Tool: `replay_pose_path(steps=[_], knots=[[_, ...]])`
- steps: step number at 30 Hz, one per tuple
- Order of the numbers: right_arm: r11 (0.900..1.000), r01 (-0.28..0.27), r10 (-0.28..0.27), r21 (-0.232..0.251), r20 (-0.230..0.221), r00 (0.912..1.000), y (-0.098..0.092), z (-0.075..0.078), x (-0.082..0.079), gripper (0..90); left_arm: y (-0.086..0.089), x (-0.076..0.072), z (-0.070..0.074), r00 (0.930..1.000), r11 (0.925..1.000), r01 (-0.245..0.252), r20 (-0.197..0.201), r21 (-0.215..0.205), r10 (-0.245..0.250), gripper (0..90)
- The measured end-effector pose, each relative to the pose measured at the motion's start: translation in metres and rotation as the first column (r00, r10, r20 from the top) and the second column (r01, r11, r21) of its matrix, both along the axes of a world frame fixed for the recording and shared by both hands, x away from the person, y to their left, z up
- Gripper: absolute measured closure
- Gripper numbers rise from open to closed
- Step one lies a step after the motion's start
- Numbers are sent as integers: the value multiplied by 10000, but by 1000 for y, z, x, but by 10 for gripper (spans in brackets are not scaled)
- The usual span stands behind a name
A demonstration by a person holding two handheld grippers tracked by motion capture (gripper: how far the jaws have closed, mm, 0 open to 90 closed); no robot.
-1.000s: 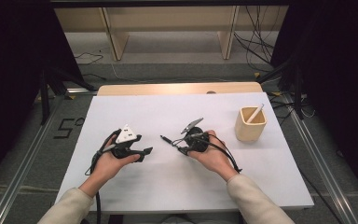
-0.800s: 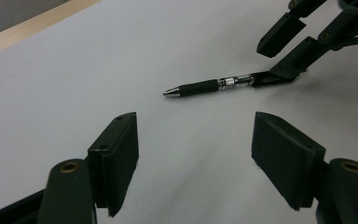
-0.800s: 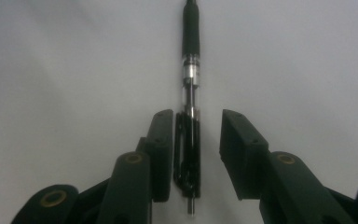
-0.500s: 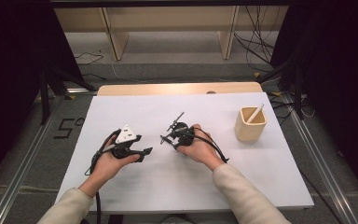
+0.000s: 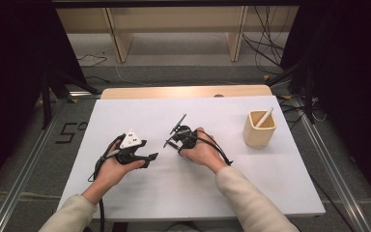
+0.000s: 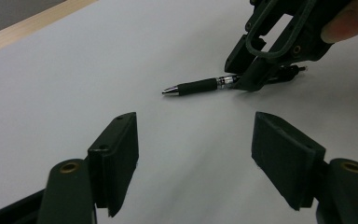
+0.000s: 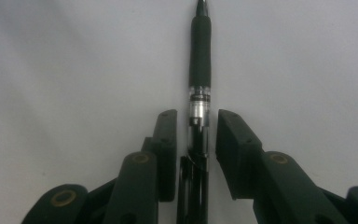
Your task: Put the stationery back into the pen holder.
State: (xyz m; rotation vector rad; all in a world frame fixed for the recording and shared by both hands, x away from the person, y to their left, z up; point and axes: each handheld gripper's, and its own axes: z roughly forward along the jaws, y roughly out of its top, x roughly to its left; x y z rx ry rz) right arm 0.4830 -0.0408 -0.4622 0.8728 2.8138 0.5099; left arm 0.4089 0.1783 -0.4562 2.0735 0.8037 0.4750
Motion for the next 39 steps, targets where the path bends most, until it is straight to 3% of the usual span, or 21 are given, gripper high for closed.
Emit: replay_pose_path(steps=[39], knots=[[9992, 137, -154, -364, -465, 9988, 8, 0, 4, 771, 0, 0, -2, 10000, 10000, -11, -61, 36, 11, 321]])
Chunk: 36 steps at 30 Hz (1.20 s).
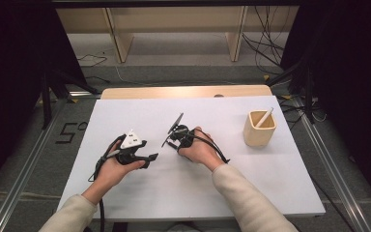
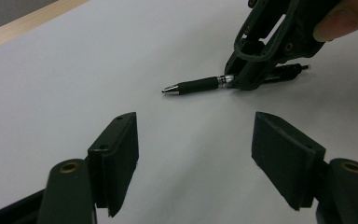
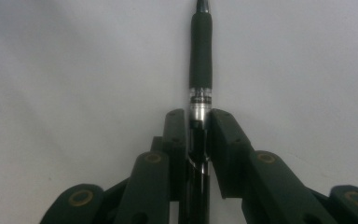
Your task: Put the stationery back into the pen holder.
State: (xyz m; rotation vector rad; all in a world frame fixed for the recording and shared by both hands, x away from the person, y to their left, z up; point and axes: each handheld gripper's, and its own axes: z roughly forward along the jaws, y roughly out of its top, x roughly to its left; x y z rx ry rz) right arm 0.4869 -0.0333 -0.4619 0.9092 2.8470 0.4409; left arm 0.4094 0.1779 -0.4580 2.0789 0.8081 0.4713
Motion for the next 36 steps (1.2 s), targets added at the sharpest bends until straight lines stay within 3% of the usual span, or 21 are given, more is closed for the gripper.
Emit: replay_pose_path(steps=[36], knots=[[9999, 135, -135, 59, -47, 9999, 0, 0, 1, 800, 0, 1, -1, 10000, 10000, 36, 3, 57, -36, 321]])
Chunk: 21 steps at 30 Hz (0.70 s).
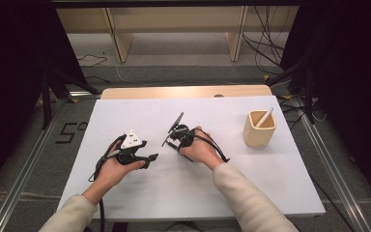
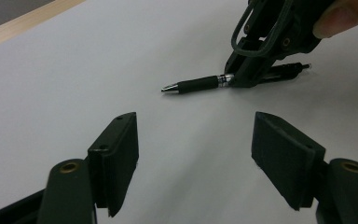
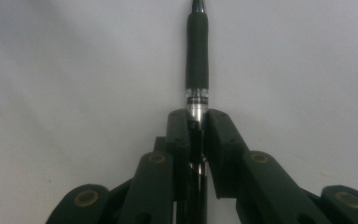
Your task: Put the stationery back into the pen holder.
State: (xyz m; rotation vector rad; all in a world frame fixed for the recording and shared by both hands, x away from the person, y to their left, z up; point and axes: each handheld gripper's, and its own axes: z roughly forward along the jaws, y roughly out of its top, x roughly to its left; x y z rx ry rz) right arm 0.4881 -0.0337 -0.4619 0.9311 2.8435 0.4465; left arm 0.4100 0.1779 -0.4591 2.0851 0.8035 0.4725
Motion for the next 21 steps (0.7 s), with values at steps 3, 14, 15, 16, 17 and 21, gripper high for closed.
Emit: replay_pose_path(steps=[3, 14, 15, 16, 17, 21], knots=[[9997, 134, -134, 202, -16, 9999, -2, 0, -1, 801, 0, 0, 0, 10000, 10000, -4, -16, -10, 4, 321], [9919, 633, -660, 1103, 203, 9976, -14, 0, -2, 801, 0, 0, 0, 10000, 10000, -55, -9, -65, 55, 322], [9911, 645, -681, 1160, 267, 9973, -15, 1, -3, 801, 0, 0, 0, 10000, 10000, -55, -10, -73, 55, 322], [9898, 694, -737, 1241, 303, 9968, -15, 1, -3, 801, 0, 0, 0, 10000, 10000, -60, -1, -75, 60, 322], [9885, 710, -768, 1335, 394, 9963, -17, 3, -4, 801, 1, 0, 0, 10000, 10000, -61, 3, -69, 61, 322], [9780, 868, -1028, 1898, 764, 9918, -24, 9, -7, 801, 1, 0, 0, 10000, 9999, -79, -5, -71, 79, 322]])
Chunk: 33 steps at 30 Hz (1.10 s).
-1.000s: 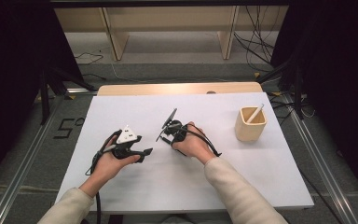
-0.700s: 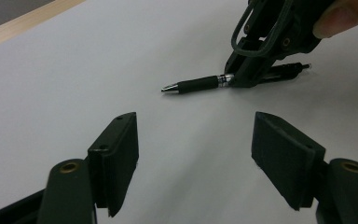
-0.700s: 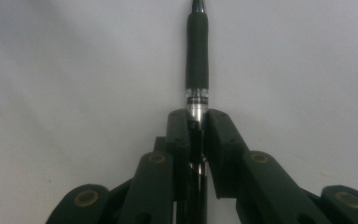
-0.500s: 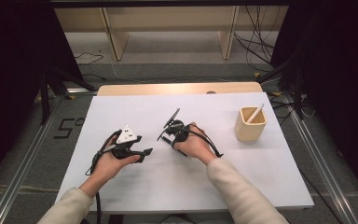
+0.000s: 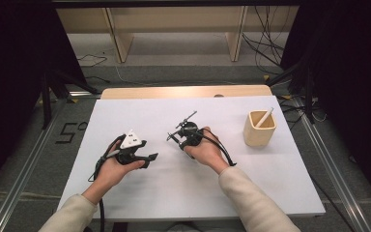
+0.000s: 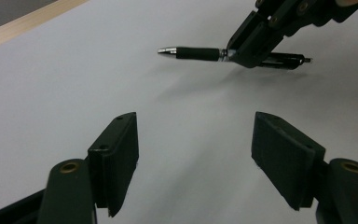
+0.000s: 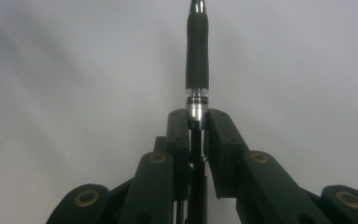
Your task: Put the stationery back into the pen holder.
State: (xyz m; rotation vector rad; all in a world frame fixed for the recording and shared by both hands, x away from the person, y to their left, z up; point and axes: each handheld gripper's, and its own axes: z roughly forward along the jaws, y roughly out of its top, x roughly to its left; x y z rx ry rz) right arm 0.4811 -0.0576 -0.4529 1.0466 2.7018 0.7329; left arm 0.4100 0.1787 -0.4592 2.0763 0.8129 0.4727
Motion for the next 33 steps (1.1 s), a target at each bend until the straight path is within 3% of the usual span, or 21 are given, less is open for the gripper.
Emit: replay_pose_path(steps=[7, 15, 24, 28, 33], knots=[[9923, 335, -462, 1190, 1050, 9934, -19, 11, -9, 800, 0, 0, 0, 10000, 10000, -26, 5, -13, 26, 322], [9707, 632, -1066, 2318, 1798, 9779, -43, 18, -18, 800, 0, 0, 0, 10000, 10000, -36, 7, 4, 36, 323], [9461, 1038, -1804, 3069, 2329, 9556, -66, 23, -22, 801, 0, 0, 0, 10000, 10000, -20, 8, -28, 20, 322], [9282, 1227, -2196, 3512, 2511, 9427, -75, 26, -25, 801, 1, 0, 0, 10000, 10000, 5, 5, 6, -5, 322], [9132, 1432, -2567, 3814, 2657, 9293, -87, 29, -28, 800, 1, 0, 0, 10000, 10000, 18, 39, 14, -18, 323]])
